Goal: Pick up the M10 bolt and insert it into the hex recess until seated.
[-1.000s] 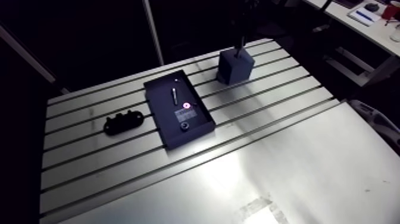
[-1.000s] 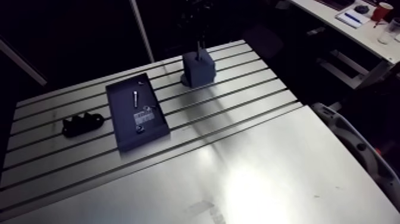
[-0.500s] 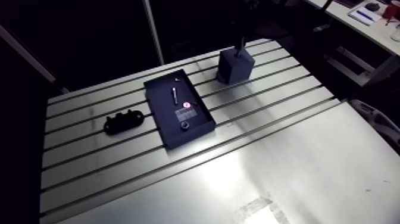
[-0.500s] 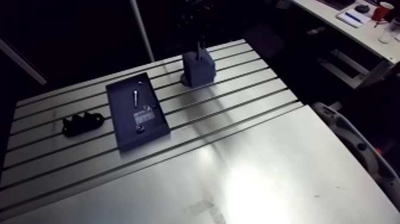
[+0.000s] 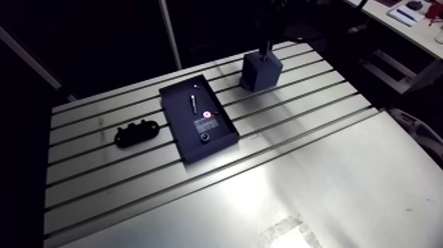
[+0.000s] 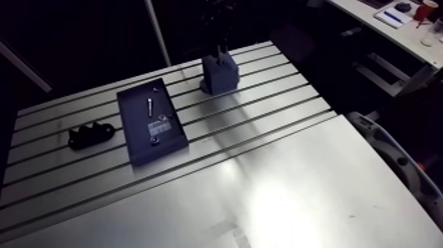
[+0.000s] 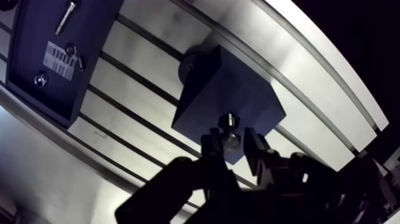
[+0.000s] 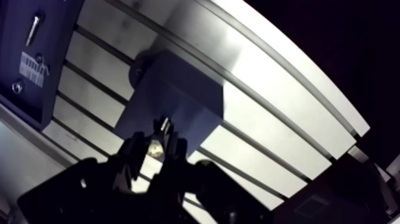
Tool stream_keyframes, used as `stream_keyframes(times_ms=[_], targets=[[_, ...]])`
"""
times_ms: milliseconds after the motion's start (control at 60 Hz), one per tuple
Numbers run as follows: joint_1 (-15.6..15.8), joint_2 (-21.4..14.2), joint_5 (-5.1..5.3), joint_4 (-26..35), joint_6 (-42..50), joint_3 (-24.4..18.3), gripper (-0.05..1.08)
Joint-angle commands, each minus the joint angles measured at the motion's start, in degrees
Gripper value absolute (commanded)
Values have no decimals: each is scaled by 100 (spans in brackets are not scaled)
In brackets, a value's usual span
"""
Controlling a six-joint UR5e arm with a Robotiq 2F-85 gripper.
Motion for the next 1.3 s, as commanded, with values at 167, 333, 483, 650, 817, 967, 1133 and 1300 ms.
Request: stream_keyframes(times_ms=[167,333,483,650,817,967,1133,1300], targets=[[11,-12,32,-481,71,85,1],[11,-12,41,-483,81,85,1],[11,-46,41,-483,81,85,1],[11,-97,48,-475,313,84,1],[11,-262,112,-431,1231,84,1],[35,-378,88,-284,1983,161,1],[64,-358,67,-279,2804,234,8],[73,-235,112,-314,2859,235,38]])
